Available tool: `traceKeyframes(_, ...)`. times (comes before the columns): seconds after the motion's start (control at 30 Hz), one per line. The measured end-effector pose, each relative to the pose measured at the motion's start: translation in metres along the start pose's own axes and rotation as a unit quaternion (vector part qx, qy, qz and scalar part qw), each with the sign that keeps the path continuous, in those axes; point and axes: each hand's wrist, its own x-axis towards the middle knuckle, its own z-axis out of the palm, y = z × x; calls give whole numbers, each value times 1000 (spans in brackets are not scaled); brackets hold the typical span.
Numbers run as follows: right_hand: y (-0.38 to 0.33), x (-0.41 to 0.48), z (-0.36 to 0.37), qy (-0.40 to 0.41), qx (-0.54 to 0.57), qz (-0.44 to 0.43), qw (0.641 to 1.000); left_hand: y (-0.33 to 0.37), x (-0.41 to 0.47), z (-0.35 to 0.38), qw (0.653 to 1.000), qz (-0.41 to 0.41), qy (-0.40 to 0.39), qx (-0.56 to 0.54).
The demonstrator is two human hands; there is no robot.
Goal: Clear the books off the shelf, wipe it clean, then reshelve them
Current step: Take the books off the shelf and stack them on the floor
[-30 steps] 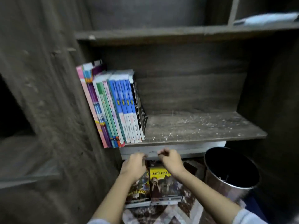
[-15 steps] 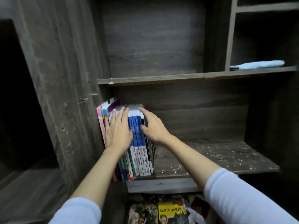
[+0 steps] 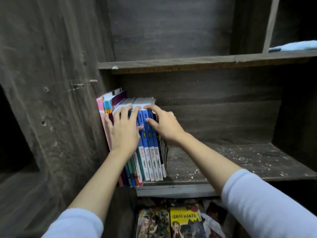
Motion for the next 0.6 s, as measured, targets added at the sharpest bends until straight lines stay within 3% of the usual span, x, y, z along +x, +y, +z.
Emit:
traceKeyframes(0.2, 8, -4, -5, 24, 24, 18, 999, 3, -1, -1, 1000, -1, -14, -18)
traceKeyframes(0.27, 16, -5, -10, 32, 49, 37, 998, 8, -7, 0, 999, -6, 14, -46)
traceKeyframes(0.4, 29, -7, -18, 39, 77, 50, 995, 32, -37, 9, 961, 21, 93, -258)
traceKeyframes(0.5, 34, -8, -26, 33, 83, 36, 995, 61, -54, 12, 928, -62, -9, -367)
traceKeyframes(0.6, 40, -9, -33, 19, 119, 36, 992, 81, -47, 24, 900, -156, -97, -394)
